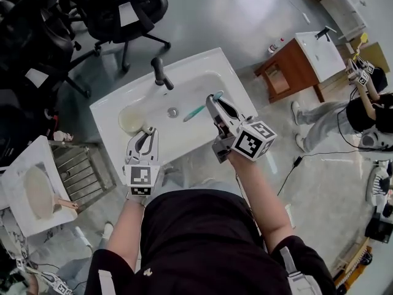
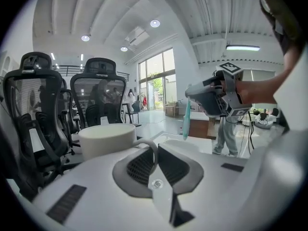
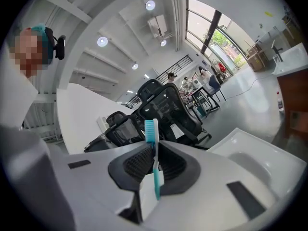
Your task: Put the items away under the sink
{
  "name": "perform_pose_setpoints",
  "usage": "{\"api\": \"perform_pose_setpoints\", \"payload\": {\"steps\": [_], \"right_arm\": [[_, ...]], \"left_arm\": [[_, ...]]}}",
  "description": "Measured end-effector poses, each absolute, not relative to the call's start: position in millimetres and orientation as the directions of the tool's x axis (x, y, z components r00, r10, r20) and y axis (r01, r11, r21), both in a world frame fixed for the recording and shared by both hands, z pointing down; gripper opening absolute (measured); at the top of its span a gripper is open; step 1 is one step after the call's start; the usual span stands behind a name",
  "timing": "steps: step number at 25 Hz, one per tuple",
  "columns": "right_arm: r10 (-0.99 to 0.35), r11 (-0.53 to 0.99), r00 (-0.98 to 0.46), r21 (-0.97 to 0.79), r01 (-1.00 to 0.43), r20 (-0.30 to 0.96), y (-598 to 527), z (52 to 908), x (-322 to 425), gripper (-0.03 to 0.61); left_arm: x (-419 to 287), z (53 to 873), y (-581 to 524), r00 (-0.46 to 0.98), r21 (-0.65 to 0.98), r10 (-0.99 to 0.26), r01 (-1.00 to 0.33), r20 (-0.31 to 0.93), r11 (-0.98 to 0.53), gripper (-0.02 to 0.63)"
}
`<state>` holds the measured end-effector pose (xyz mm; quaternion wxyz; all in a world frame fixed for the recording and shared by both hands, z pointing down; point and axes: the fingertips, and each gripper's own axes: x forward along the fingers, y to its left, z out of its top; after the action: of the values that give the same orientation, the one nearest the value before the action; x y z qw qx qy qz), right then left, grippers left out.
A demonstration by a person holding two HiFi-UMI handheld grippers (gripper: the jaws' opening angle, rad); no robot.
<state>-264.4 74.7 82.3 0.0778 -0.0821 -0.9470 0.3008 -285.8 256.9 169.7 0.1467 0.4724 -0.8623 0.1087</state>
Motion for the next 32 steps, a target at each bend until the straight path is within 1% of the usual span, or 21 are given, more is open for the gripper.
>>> {"api": "perform_pose_setpoints", "payload": {"steps": [9, 19, 25, 32], "right_arm": [[0.139, 0.821, -0.986, -0.567, 0.060, 0.097, 60.6, 94.3, -171.0, 0.051], [0.044, 0.799, -0.993, -0.600, -0.030, 0.108, 9.9, 115.0, -77.4, 0.051], [-0.047, 0.785, -0.990, -0.607, -0.119, 0.134, -17.9, 126.8, -44.0, 0.051], [-0.215, 0.764, -0.964, -0.588, -0.266, 0.157, -35.2, 139.9, -23.2, 0.051]], "left_arm": [[-210.2, 164.1, 240.0, -0.465, -0.054, -0.812, -0.877, 0.352, 0.478, 0.043], [-131.5, 165.8, 176.0, -0.357, -0.046, -0.857, -0.929, 0.371, 0.367, 0.043], [-99.7, 166.7, 135.6, -0.230, -0.037, -0.897, -0.972, 0.378, 0.233, 0.043], [-84.0, 175.9, 100.9, 0.005, -0.034, -0.929, -0.999, 0.370, -0.019, 0.043]]}}
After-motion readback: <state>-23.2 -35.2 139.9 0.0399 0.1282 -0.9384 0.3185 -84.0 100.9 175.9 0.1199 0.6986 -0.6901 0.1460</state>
